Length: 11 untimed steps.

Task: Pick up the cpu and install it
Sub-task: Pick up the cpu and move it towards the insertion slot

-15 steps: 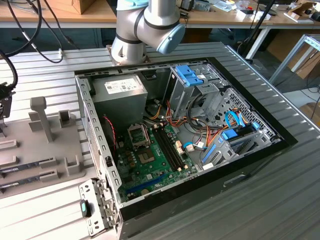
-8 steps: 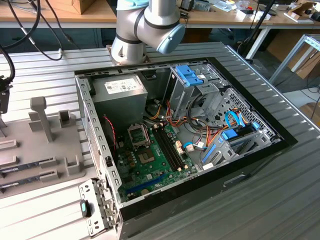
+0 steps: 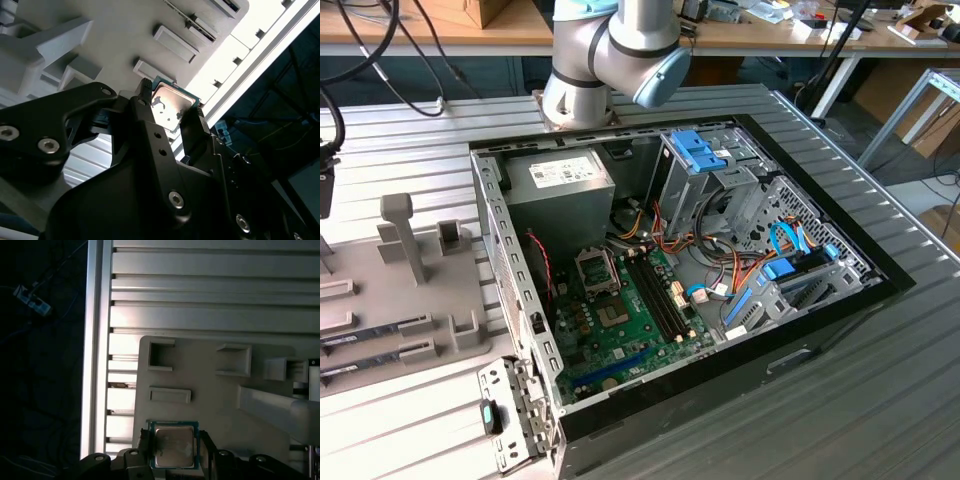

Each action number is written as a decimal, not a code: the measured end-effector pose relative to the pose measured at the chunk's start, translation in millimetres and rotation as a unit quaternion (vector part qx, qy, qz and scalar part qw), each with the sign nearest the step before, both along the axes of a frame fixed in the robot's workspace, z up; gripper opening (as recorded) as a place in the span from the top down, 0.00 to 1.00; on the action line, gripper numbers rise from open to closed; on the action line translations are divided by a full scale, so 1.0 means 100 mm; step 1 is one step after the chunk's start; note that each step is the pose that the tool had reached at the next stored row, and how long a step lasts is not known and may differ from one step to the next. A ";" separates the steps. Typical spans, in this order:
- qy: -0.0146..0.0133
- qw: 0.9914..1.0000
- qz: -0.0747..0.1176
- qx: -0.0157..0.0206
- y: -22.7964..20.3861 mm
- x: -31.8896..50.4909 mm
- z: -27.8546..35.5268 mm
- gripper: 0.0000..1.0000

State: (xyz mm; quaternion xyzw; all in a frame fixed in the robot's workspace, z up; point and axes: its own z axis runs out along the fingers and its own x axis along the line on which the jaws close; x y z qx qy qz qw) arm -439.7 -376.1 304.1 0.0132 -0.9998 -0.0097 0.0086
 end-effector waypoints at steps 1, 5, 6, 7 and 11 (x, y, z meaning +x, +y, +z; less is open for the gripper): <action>0.000 1.000 0.000 0.000 0.000 0.000 0.011 0.53; 0.000 1.000 0.000 0.000 0.000 0.002 0.076 0.53; 0.000 1.000 0.000 0.001 0.000 0.005 0.161 0.53; 0.000 1.000 0.000 0.001 0.000 0.006 0.245 0.53; 0.000 1.000 0.000 0.001 0.000 0.007 0.285 0.53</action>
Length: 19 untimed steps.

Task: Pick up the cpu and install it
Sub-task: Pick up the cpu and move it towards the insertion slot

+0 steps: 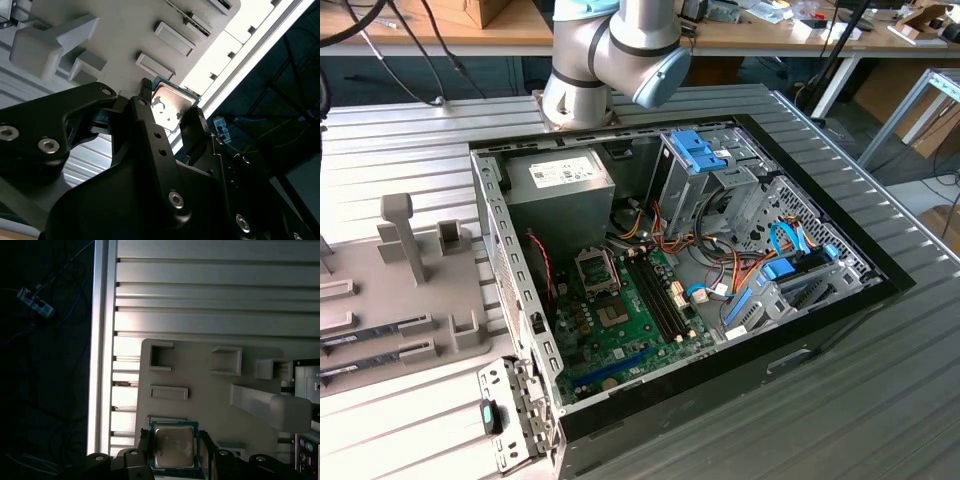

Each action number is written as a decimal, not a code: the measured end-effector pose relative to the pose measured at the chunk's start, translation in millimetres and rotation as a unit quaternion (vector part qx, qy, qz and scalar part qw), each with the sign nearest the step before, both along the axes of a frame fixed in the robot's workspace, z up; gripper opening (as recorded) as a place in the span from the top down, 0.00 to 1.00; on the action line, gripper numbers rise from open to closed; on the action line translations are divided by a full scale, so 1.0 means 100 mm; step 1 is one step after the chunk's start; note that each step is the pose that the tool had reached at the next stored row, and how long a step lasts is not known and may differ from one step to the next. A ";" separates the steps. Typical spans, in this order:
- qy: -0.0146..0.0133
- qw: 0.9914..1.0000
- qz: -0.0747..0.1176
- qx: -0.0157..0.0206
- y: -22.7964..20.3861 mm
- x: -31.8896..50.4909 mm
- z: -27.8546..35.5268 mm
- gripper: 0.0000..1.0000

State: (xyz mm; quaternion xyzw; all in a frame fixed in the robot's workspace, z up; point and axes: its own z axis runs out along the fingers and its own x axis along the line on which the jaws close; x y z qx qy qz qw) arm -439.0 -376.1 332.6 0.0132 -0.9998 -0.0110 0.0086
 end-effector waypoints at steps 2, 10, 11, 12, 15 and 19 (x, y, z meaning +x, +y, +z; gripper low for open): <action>0.000 1.000 0.000 0.000 0.000 0.000 0.018 0.53; 0.000 1.000 0.000 0.000 0.000 0.001 0.108 0.53; 0.000 1.000 0.000 0.001 0.000 0.001 0.117 0.53; 0.000 1.000 0.000 0.001 0.000 0.001 0.130 0.53; 0.000 1.000 0.000 0.001 0.000 0.002 0.155 0.53; 0.000 1.000 0.000 0.001 0.000 0.002 0.186 0.53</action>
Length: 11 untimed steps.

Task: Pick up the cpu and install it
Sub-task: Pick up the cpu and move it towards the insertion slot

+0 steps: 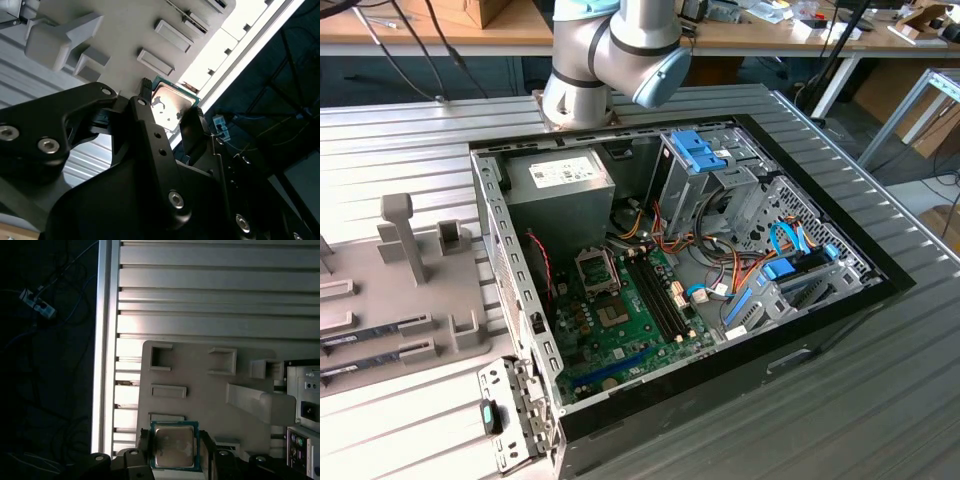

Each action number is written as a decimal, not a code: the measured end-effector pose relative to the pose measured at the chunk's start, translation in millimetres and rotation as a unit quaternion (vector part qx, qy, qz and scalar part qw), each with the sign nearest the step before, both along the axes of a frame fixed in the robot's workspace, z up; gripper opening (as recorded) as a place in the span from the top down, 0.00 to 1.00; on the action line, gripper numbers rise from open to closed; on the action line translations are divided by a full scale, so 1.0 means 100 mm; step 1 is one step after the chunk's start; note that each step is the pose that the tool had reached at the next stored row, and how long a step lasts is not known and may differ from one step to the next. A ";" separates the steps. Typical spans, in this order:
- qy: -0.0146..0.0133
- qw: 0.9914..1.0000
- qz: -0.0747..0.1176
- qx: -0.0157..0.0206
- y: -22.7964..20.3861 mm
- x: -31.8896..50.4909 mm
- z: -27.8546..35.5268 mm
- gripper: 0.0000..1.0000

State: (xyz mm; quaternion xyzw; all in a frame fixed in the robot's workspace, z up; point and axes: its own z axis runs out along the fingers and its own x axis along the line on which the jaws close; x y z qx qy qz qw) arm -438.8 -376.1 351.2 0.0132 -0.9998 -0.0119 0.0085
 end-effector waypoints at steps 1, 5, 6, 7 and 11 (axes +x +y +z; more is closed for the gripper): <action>0.000 1.000 0.000 0.000 0.000 0.000 0.007 0.53; 0.000 1.000 0.000 0.000 0.000 0.000 0.045 0.53; 0.000 1.000 0.000 0.000 0.000 0.000 0.057 0.53; 0.000 1.000 0.000 0.000 0.000 0.000 0.065 0.53; 0.000 1.000 0.000 0.000 0.000 0.001 0.101 0.53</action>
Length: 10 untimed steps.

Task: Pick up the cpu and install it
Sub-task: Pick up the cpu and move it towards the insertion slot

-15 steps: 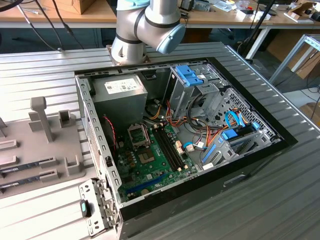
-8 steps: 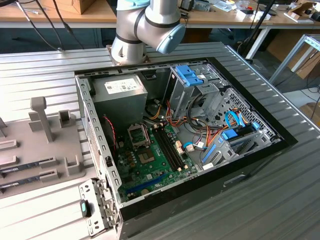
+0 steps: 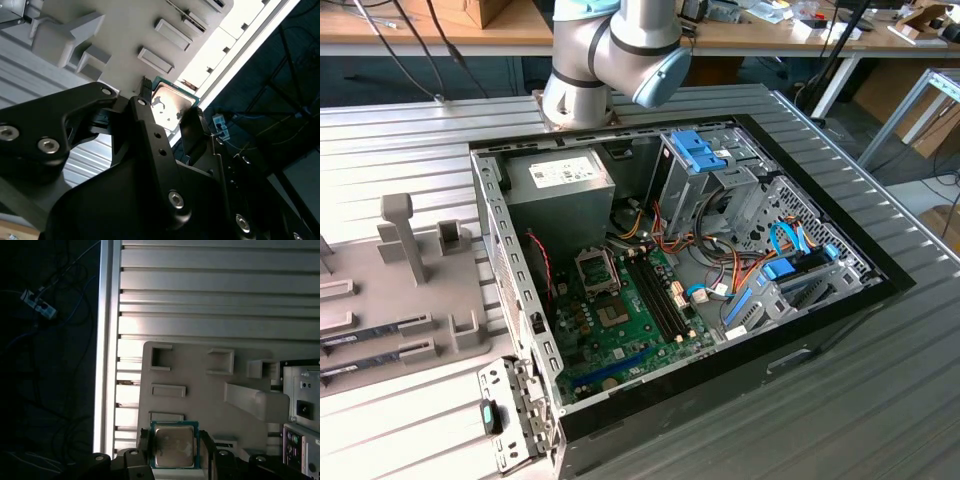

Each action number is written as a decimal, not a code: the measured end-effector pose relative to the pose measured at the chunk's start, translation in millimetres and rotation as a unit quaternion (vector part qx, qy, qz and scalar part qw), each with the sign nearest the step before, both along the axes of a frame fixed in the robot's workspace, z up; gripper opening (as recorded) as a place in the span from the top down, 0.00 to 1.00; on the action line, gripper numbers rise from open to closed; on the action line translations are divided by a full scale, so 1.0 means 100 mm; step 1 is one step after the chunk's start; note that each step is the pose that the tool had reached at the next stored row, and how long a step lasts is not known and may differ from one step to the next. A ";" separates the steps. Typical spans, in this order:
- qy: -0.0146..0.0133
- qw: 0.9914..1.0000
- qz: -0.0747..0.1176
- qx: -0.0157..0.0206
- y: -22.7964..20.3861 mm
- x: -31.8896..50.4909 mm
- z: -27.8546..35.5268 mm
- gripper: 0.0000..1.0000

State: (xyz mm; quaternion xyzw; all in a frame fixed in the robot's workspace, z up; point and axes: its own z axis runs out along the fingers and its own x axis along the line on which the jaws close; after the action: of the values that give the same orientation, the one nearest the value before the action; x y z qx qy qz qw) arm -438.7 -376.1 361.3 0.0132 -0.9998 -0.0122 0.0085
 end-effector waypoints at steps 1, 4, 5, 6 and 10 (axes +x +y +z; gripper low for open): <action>0.000 1.000 0.000 0.000 0.000 0.000 0.011 0.53; 0.000 1.000 0.000 0.000 0.000 0.001 0.041 0.53; 0.000 1.000 0.000 0.000 0.000 0.001 0.049 0.53; 0.000 1.000 0.000 0.000 0.000 0.001 0.056 0.53; 0.000 1.000 0.000 0.000 0.000 0.002 0.094 0.53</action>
State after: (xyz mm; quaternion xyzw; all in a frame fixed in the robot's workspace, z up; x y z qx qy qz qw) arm -438.5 -376.1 370.8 0.0132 -0.9998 -0.0126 0.0085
